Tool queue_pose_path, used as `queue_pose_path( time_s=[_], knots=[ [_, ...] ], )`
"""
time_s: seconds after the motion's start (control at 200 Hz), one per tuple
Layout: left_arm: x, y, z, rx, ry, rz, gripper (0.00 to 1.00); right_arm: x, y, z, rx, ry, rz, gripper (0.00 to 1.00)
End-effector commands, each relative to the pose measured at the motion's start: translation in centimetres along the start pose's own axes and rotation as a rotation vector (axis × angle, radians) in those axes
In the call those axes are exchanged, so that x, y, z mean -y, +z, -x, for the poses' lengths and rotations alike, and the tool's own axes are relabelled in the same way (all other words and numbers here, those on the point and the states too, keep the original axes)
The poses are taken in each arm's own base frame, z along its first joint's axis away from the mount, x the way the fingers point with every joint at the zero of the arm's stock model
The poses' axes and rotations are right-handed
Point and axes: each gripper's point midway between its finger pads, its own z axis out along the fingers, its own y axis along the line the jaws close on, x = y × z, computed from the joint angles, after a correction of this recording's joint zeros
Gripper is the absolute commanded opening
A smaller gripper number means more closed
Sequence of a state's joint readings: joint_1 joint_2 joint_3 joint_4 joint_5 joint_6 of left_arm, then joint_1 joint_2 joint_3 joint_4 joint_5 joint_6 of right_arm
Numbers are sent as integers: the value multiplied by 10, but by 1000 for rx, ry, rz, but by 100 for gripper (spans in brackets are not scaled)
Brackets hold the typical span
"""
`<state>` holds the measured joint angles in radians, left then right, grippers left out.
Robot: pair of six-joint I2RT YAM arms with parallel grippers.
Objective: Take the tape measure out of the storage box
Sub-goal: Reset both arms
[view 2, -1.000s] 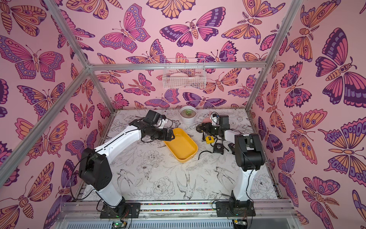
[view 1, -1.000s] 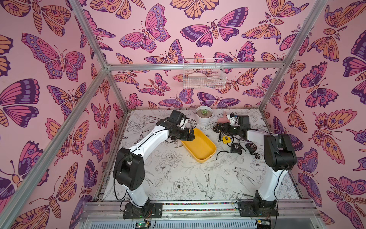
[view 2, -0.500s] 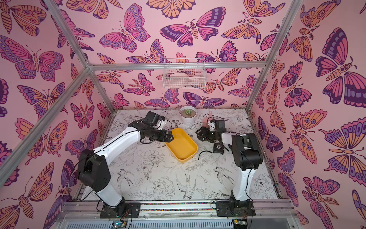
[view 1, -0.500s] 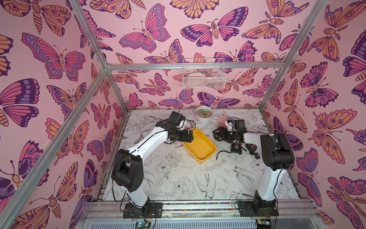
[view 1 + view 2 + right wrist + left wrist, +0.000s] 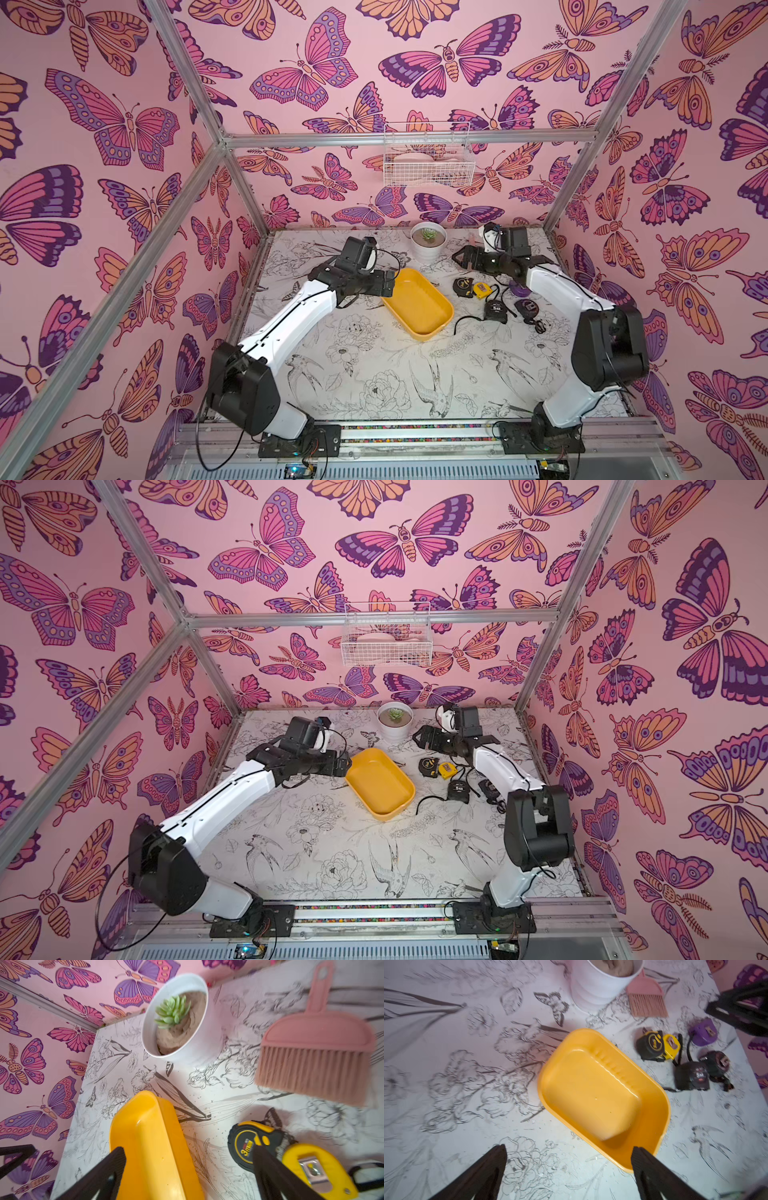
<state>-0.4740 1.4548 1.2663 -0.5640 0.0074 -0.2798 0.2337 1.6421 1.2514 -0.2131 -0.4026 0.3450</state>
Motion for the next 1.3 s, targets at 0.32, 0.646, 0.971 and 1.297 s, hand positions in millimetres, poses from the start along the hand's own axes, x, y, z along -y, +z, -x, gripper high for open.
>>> queue_pose_path(
  time_s=[0.32,0.646,0.971,1.297],
  knots=[
    [-184,-74,-42,336,-210,604,100,113,-113,-1,310,-29,-563,99],
    [-235,-26,-77,273,-246,740,100,197,-130,-48,387,-61,-810,99],
    [-227,3,-69,526,-107,660,99,191,-97,-65,532,-160,-642,99],
    [-210,35,-65,539,20,481,100,177,-65,-71,456,-258,-499,99]
  ],
)
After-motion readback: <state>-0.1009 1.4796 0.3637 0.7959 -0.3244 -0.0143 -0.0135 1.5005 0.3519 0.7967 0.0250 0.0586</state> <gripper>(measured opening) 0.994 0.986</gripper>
